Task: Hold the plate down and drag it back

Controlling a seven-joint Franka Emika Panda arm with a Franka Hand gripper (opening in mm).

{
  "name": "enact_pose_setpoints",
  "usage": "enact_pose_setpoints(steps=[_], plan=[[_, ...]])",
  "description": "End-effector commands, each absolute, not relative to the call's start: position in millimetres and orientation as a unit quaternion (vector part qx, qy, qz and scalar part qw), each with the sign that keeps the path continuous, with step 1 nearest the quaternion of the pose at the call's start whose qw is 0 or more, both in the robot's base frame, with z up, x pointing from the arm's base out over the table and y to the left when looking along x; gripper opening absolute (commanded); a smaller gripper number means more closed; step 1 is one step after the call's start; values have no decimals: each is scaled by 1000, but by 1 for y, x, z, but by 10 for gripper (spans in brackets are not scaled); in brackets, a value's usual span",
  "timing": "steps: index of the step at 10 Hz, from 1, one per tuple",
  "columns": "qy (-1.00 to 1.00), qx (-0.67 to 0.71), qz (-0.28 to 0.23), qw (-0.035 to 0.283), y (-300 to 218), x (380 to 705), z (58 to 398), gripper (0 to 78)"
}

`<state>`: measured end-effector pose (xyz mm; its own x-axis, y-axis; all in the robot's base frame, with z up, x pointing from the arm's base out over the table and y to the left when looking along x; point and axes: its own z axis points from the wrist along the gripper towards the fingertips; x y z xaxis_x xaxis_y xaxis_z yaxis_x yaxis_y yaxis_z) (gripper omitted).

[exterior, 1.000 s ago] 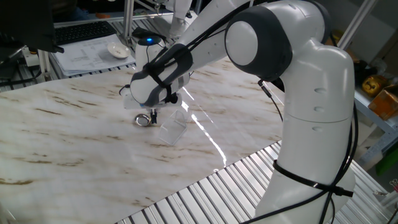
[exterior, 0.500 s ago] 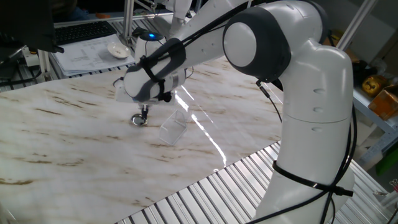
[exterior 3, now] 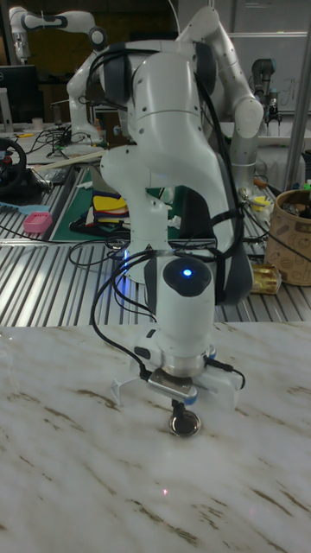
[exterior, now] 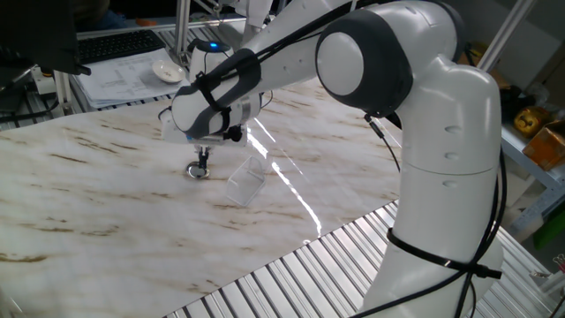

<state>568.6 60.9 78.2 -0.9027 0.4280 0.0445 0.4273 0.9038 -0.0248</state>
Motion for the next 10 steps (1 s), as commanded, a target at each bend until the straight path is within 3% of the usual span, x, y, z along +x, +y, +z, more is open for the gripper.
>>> enact_pose_setpoints(steps=[1, 10], plan=[[-991, -129, -11, 38, 55, 571, 156, 0], [-994, -100, -14, 38, 54, 563, 174, 0]])
